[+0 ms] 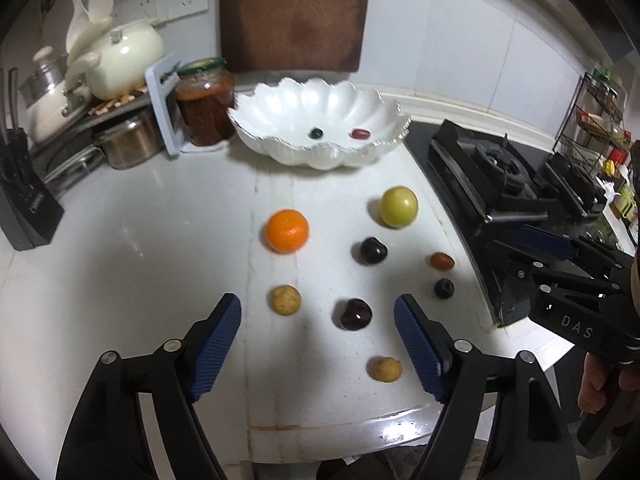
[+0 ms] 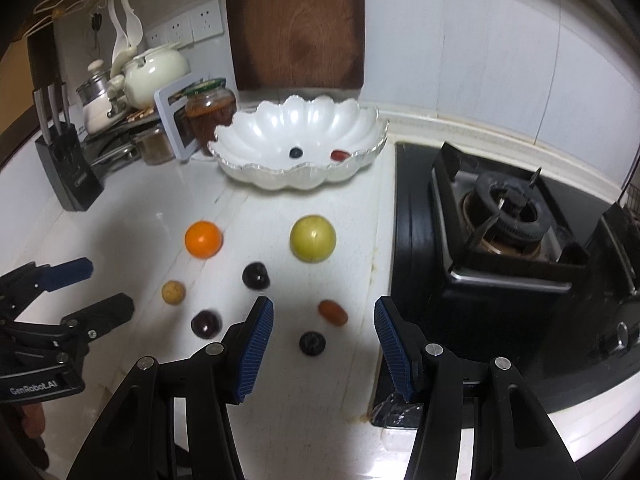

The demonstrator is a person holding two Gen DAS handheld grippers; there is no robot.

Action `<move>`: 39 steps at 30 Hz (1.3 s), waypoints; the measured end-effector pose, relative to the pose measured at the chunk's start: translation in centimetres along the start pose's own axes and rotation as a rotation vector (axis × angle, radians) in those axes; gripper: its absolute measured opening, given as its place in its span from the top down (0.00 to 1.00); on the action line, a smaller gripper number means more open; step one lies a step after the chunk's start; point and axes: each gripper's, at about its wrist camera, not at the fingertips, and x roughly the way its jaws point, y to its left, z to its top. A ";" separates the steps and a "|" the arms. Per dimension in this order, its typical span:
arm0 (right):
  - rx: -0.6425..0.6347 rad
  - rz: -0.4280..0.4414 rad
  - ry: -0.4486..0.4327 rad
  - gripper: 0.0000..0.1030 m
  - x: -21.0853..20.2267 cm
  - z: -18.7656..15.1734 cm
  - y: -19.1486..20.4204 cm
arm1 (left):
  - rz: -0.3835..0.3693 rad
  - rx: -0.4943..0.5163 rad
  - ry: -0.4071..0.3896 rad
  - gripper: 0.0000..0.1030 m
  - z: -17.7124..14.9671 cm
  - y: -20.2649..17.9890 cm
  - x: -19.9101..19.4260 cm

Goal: Organize fruits
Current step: 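Grasp a blueberry with the right gripper while the left gripper grasps a dark plum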

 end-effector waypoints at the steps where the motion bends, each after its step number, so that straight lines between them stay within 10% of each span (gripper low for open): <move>1: -0.001 0.004 0.007 0.48 0.2 -0.2 0.0 | -0.003 0.003 0.006 0.26 -0.2 -0.1 0.3; 39: 0.002 0.036 0.118 0.57 6.2 -3.3 0.3 | -0.140 0.086 0.130 0.59 -1.3 -2.1 7.9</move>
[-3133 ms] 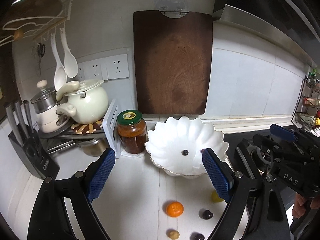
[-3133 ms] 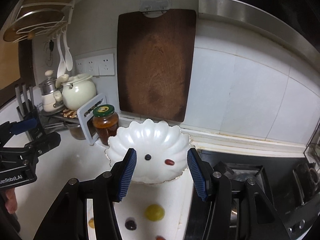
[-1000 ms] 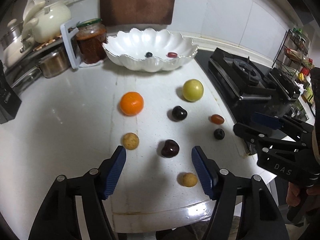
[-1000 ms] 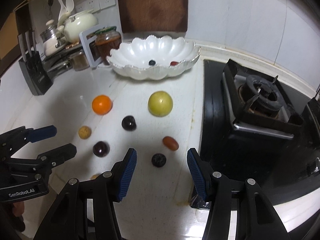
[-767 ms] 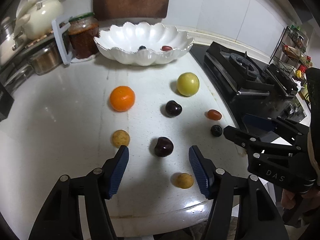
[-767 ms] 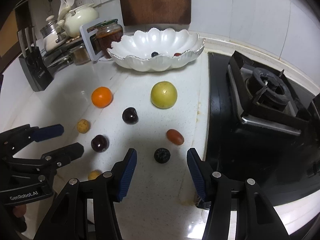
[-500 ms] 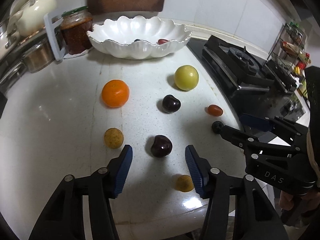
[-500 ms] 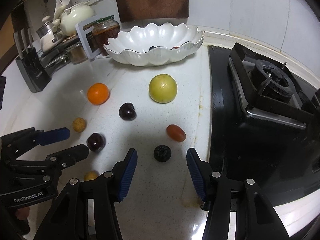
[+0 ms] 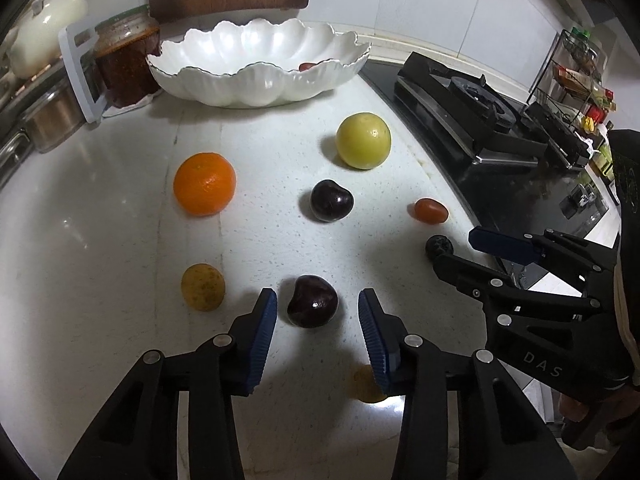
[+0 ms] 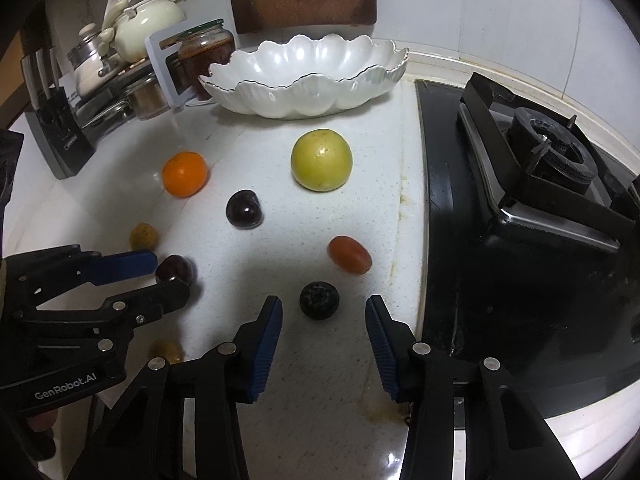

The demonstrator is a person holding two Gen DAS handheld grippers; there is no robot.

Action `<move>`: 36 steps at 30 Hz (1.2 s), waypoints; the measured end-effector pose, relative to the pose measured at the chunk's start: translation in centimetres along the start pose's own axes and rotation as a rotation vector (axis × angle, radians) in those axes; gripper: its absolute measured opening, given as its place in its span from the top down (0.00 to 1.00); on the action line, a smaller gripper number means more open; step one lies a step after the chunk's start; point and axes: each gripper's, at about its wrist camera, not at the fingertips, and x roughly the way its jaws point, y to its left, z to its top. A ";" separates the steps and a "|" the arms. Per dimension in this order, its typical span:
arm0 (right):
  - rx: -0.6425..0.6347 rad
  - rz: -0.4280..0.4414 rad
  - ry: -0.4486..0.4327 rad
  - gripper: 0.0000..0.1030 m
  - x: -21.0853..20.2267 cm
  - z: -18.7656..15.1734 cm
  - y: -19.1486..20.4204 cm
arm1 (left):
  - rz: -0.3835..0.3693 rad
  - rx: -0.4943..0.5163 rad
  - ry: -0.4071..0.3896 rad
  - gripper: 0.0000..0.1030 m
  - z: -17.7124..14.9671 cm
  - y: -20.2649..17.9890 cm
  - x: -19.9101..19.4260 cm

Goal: Organize fruits
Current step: 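Grasp a blueberry with the right gripper while the left gripper grasps a dark plum, then lift and carry the blueberry in the right gripper while the left carries the plum to the bowl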

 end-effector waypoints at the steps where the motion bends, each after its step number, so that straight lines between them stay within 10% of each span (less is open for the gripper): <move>1: -0.002 -0.002 0.001 0.60 0.1 0.0 0.0 | -0.001 0.000 0.002 0.60 0.0 0.0 0.1; 36: -0.033 0.035 -0.023 0.77 -0.1 0.8 0.5 | 0.018 -0.050 -0.022 0.73 0.8 0.4 -0.4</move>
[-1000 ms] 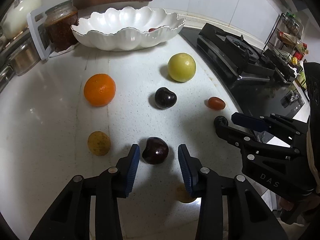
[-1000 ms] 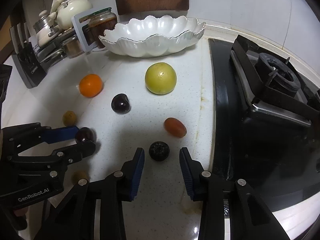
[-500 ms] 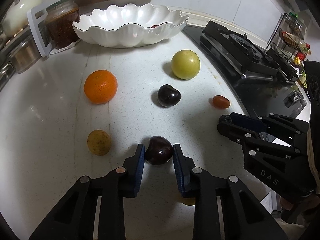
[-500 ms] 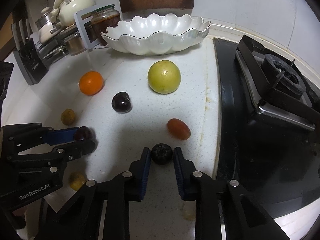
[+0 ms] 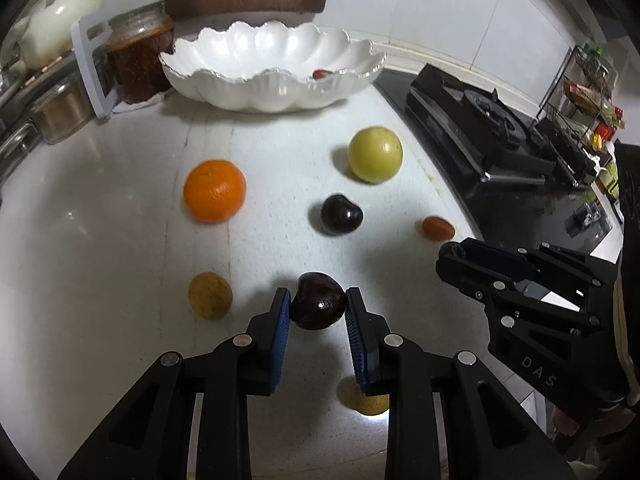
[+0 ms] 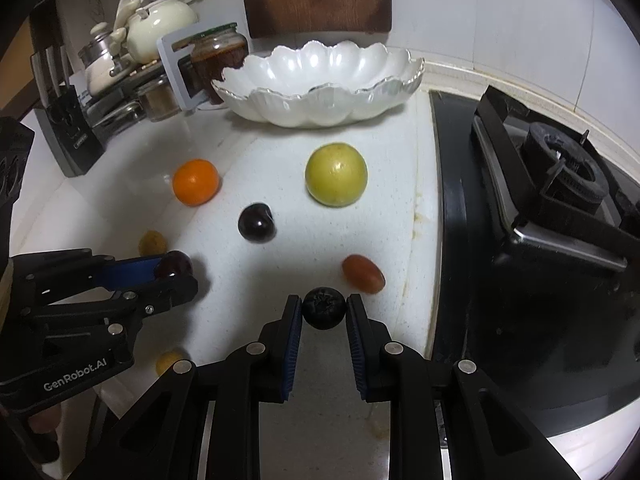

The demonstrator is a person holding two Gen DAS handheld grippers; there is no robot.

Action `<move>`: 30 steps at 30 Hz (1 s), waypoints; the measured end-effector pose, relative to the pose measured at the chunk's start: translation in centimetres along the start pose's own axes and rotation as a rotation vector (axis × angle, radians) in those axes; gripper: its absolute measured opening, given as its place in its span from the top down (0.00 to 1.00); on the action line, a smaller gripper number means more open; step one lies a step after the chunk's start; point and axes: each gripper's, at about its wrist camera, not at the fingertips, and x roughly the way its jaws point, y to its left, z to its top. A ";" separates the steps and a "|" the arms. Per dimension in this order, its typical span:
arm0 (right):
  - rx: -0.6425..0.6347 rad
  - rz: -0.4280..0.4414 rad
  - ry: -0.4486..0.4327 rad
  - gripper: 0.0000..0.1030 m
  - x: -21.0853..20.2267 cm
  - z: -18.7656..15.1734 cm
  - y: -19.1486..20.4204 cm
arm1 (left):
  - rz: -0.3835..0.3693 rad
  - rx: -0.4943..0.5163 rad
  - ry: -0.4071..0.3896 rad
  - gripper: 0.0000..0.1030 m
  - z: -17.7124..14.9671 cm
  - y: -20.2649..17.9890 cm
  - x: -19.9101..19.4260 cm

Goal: Organize fruits
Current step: 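Lift and carry the blueberry in the right gripper while the left carries the plum to the bowl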

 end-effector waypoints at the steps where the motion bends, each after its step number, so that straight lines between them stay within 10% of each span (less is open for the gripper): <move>1: -0.002 0.001 -0.007 0.77 -0.2 0.1 0.0 | -0.001 -0.004 -0.010 0.73 0.2 0.0 -0.2; 30: -0.026 -0.069 -0.296 0.76 -6.3 6.5 0.2 | 0.056 0.005 -0.292 0.73 6.6 -0.2 -6.7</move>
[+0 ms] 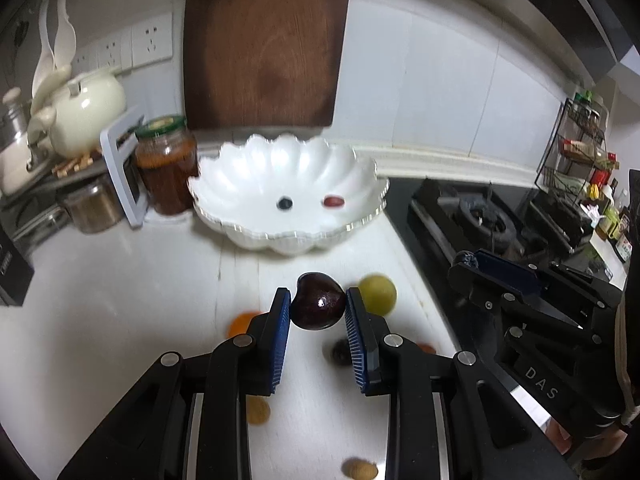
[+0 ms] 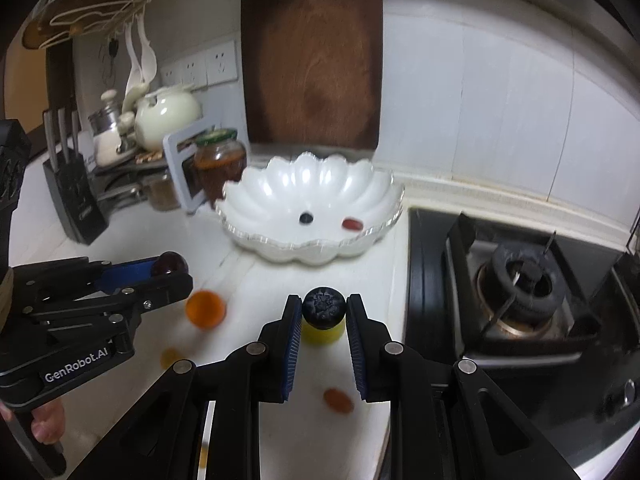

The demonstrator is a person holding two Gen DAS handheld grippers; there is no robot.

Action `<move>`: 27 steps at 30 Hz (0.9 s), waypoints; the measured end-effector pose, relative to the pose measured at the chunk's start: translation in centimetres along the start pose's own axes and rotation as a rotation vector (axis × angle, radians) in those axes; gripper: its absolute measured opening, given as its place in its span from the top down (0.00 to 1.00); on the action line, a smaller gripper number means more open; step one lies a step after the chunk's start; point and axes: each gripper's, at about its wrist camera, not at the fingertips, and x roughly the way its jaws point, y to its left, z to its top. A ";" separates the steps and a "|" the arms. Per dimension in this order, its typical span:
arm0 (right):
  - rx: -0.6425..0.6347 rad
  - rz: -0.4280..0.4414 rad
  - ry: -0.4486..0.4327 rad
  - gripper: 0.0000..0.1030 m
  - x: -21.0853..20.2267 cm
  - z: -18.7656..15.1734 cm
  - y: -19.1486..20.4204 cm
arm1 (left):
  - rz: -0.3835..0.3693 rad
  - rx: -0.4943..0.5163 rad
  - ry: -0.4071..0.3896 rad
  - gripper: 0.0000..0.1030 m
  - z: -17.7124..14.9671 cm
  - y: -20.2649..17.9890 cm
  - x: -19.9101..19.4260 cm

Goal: Organize fruits
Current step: 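Lift and carry the blueberry in the right gripper while the left carries the plum to the bowl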

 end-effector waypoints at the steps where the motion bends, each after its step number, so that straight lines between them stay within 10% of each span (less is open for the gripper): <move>1: 0.000 -0.004 -0.012 0.76 0.0 0.4 -0.1 | 0.003 0.001 -0.008 0.73 0.3 0.0 -0.1; 27: 0.023 0.038 -0.108 0.76 5.0 9.5 -1.0 | 0.119 -0.003 -0.126 0.73 8.6 2.5 2.9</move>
